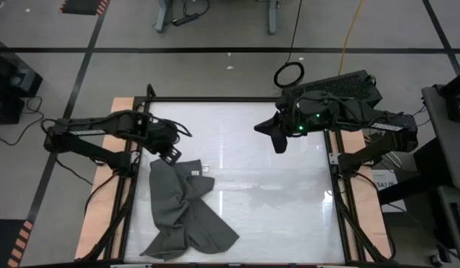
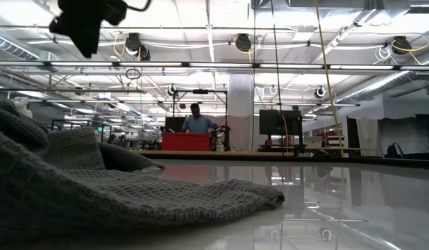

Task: Roll towel into tight, uniform cylinder
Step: Roll the gray towel

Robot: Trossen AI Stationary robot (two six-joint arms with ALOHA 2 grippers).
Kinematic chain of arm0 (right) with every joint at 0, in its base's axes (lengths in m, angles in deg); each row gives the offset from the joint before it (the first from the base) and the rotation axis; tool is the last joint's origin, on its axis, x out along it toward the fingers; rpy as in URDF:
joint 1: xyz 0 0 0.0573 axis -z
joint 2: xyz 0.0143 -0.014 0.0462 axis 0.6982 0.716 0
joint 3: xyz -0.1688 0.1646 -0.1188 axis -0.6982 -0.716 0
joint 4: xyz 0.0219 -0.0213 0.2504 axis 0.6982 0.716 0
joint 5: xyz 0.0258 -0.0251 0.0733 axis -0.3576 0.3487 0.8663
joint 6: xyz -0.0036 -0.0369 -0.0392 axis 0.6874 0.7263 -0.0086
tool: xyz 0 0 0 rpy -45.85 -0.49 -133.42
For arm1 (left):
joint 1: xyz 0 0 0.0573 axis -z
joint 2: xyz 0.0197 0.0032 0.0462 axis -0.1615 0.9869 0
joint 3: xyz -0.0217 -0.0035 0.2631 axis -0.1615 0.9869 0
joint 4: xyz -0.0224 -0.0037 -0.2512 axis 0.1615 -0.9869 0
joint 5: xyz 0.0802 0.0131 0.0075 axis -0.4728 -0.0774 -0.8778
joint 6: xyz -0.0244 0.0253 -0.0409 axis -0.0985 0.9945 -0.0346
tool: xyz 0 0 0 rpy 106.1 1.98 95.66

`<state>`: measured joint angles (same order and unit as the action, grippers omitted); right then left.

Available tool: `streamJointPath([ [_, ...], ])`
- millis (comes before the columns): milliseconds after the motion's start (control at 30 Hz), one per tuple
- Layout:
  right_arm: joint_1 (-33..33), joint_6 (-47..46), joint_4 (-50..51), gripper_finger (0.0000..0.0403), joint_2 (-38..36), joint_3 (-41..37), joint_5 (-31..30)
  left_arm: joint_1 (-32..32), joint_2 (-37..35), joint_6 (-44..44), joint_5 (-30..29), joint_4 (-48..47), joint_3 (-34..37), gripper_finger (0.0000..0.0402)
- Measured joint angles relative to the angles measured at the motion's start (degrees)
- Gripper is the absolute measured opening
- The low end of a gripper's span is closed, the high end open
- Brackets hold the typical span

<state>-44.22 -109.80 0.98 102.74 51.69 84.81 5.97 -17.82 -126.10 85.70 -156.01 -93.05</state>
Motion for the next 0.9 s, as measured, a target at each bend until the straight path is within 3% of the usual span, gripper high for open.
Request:
streamJointPath([
  [233,0.0,-1.54,-1.66,0.0,0.0,0.0,-0.24,0.08,3.22,0.04,1.57,7.79,8.11,0.0203],
  [400,-0.51,-2.02,0.87,0.0,0.0,0.0,-0.24,0.08,7.53,7.91,1.02,13.88,10.39,0.0248],
  [567,-0.59,-2.02,2.84,0.0,0.0,0.0,-0.22,0.08,13.29,11.47,1.25,17.52,10.77,0.0255],
  [900,-0.52,-1.45,4.83,0.0,0.0,0.0,-0.24,0.21,22.56,3.89,2.5,18.93,10.79,0.0255],
])
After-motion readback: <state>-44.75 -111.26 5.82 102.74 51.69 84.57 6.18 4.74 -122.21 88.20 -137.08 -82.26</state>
